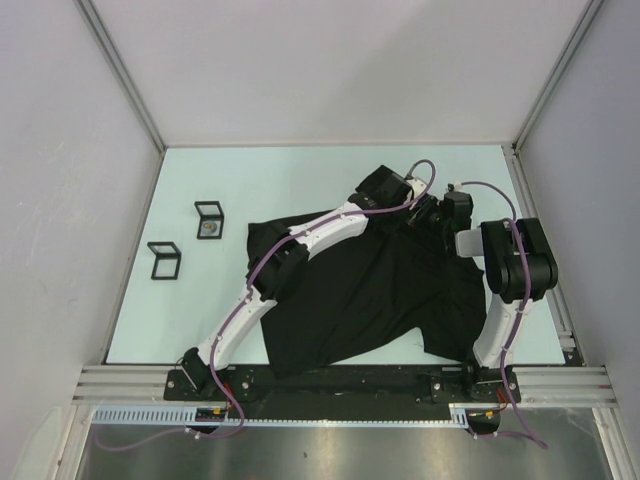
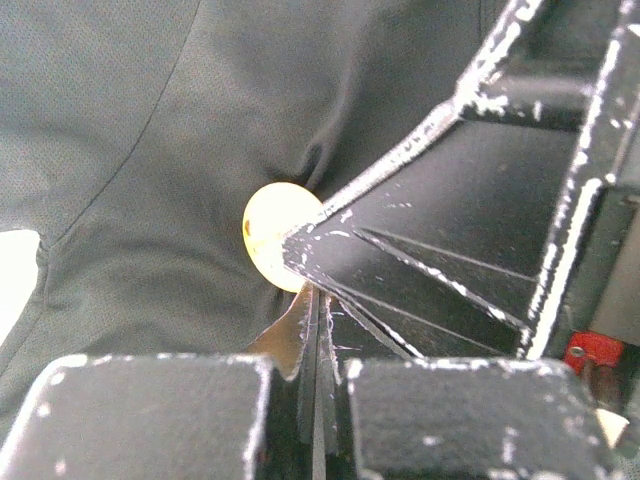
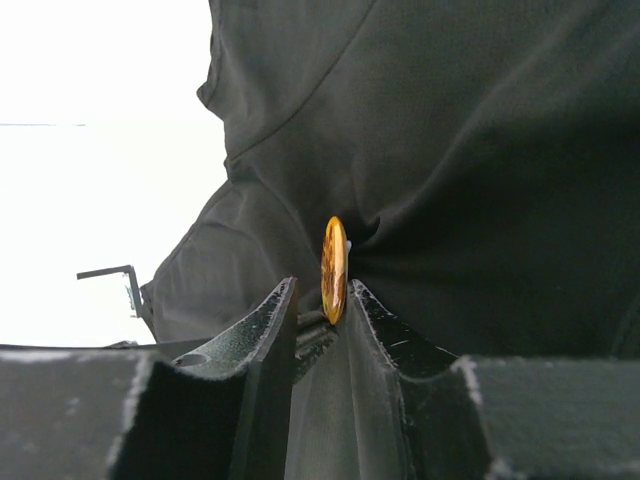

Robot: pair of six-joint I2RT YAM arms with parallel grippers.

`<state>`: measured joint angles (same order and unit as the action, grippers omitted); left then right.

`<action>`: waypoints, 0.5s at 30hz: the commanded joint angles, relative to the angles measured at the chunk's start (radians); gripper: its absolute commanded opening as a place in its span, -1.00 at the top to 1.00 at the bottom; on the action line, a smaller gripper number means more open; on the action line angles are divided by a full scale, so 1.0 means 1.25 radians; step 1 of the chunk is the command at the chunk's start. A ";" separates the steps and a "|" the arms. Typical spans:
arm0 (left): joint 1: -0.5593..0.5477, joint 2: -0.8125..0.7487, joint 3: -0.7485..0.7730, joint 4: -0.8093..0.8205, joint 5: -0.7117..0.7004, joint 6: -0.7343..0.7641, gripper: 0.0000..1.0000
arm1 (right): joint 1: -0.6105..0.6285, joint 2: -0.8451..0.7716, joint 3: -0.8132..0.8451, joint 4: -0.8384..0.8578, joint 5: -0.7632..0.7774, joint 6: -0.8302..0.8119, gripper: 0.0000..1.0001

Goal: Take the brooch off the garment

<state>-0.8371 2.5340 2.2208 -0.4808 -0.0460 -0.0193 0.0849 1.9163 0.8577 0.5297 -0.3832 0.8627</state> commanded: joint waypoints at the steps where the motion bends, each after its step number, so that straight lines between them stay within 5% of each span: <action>1: 0.007 -0.039 -0.003 0.017 -0.004 -0.003 0.99 | 0.004 0.012 0.033 0.039 -0.013 0.012 0.48; 4: 0.007 -0.042 -0.002 0.015 -0.017 -0.001 0.97 | 0.003 0.016 0.032 0.057 -0.035 0.028 0.72; 8: 0.007 -0.042 0.000 0.017 -0.049 0.003 0.70 | 0.002 0.021 0.032 0.057 -0.049 0.055 1.00; 15: 0.007 -0.038 0.004 0.032 -0.066 -0.001 0.24 | 0.003 0.021 0.032 0.049 -0.059 0.073 1.00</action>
<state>-0.8345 2.5340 2.2208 -0.4801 -0.1028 -0.0181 0.0830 1.9362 0.8646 0.5549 -0.4278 0.9283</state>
